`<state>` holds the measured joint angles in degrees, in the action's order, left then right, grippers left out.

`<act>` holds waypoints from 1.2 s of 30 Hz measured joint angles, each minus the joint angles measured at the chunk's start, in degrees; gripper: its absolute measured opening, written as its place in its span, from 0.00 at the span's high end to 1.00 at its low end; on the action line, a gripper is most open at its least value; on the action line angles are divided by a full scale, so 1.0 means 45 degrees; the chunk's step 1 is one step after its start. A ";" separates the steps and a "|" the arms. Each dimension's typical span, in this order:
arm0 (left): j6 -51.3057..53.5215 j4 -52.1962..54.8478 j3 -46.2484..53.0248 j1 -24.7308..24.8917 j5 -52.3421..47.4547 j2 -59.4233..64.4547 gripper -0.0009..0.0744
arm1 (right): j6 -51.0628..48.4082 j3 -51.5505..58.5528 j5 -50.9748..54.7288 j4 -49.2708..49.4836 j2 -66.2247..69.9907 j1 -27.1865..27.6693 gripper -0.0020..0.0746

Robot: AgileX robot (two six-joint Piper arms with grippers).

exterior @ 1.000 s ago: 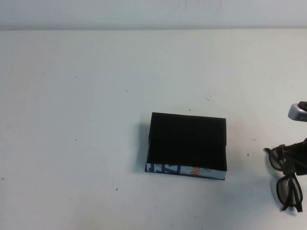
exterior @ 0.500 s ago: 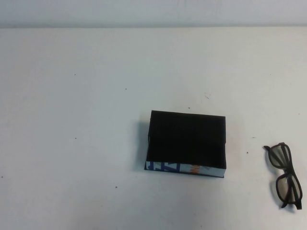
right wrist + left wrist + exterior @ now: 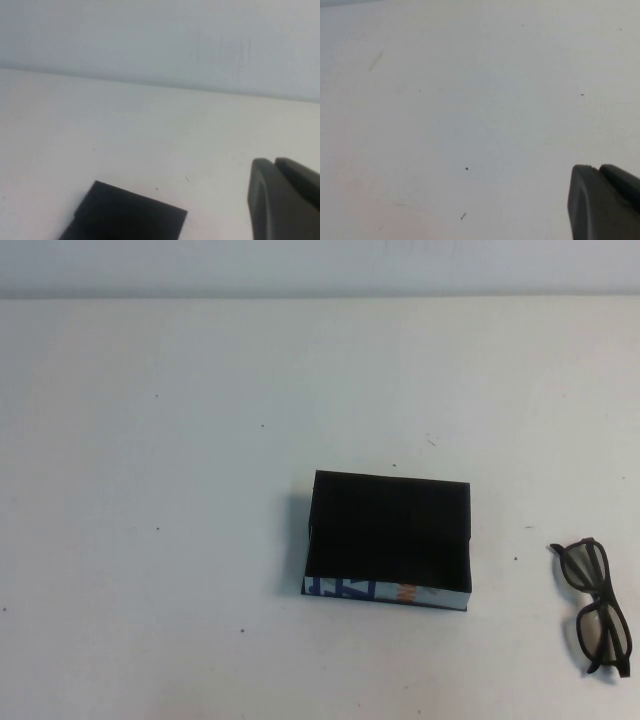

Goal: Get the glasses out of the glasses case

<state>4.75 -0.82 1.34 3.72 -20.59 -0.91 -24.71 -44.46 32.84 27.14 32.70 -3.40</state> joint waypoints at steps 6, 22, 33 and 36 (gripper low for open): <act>0.0000 0.0000 0.0000 0.0000 0.0000 0.0000 0.99 | -0.2898 0.3508 -0.3489 0.4009 -0.2379 0.0000 0.99; 0.0000 0.0000 0.0000 0.0000 0.0000 0.0000 0.99 | -0.3250 0.7969 -0.6144 0.4992 -0.2758 0.0006 0.99; 0.0000 0.0000 0.0000 0.0000 0.0000 0.0000 0.99 | -0.3250 0.9712 -0.2106 -0.0935 -0.4661 0.0006 0.99; 0.0000 0.0000 0.0000 0.0000 0.0000 0.0000 0.99 | -0.3274 0.9767 -0.0367 -0.2406 -0.5957 0.0028 0.99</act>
<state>4.75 -0.82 1.34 3.72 -20.59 -0.91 -39.45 -0.50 31.19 16.31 5.89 -3.28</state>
